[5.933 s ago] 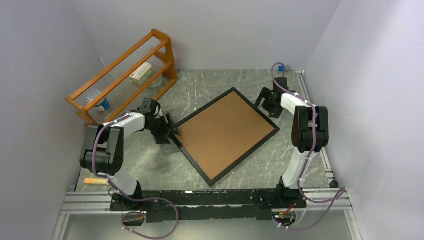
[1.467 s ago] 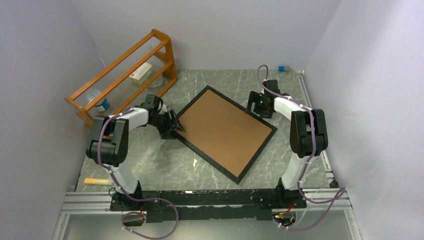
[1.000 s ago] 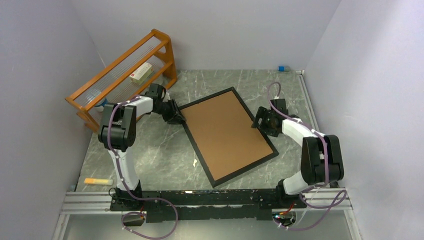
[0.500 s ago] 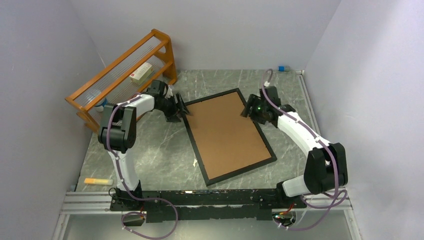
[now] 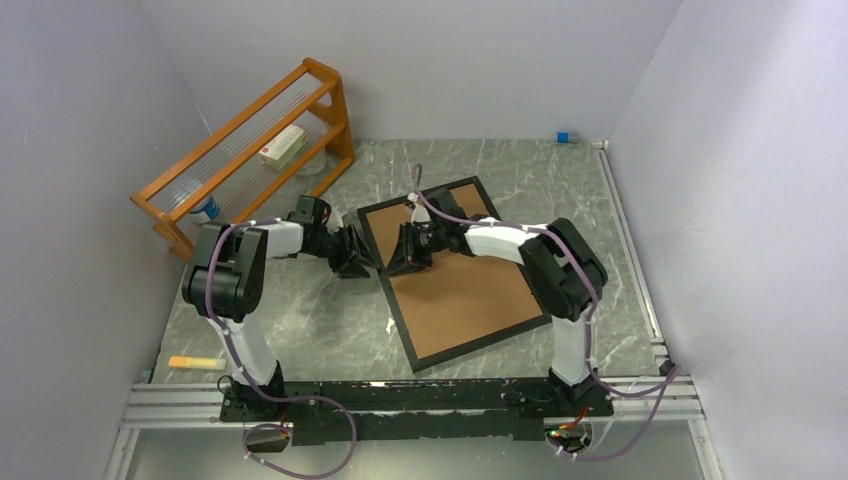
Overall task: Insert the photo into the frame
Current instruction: Install the photo frame at the center of the board.
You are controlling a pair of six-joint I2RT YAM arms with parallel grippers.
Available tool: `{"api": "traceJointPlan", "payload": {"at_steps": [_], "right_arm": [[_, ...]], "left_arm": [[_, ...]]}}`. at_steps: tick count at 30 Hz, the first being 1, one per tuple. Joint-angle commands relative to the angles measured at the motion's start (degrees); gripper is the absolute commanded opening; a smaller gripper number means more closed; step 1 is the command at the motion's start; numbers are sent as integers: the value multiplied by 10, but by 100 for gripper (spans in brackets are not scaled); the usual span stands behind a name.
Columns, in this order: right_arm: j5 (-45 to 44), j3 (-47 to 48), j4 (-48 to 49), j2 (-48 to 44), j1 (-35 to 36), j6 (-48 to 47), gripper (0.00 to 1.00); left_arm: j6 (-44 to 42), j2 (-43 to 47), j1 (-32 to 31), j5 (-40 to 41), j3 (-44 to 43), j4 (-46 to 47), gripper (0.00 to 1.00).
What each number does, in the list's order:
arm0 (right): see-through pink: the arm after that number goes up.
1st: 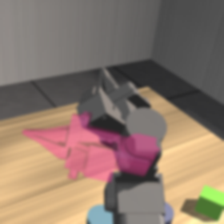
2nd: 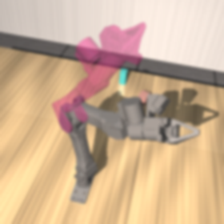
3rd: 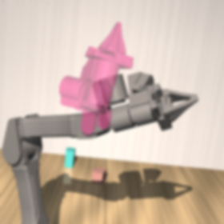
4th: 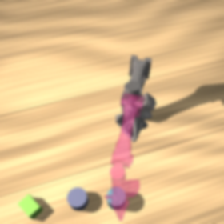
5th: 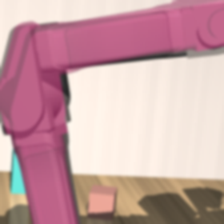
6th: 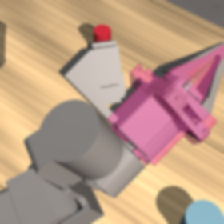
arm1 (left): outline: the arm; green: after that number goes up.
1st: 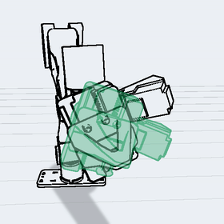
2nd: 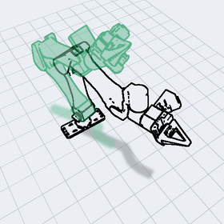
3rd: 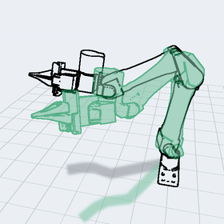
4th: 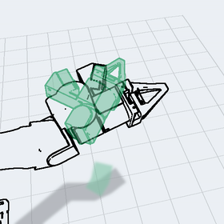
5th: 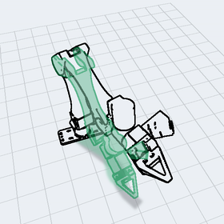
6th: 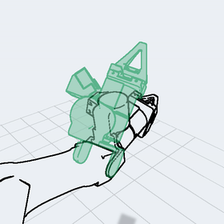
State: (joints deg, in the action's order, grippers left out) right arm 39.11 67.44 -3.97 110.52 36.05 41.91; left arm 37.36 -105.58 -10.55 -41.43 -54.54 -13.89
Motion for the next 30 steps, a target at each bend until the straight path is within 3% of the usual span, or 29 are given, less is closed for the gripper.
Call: {"api": "traceJointPlan", "payload": {"at_steps": [1, 5, 10, 16, 30], "right_arm": [[88, 60, 41, 34, 10, 11, 19], [82, 90, -15, 67, 16, -5, 18], [87, 115, -63, 100, 16, -21, 12], [82, 126, -114, 123, 16, -41, 10], [-9, 101, -131, 133, 3, -47, 3]], "left_arm": [[6, 12, -6, -28, -2, 34, 51], [-3, -5, -9, -3, -18, 0, 55], [-11, -36, -13, 33, -39, -50, 41], [-15, -50, -14, 55, -40, -70, 33], [-30, -53, -15, 79, -48, -96, 30]]}}
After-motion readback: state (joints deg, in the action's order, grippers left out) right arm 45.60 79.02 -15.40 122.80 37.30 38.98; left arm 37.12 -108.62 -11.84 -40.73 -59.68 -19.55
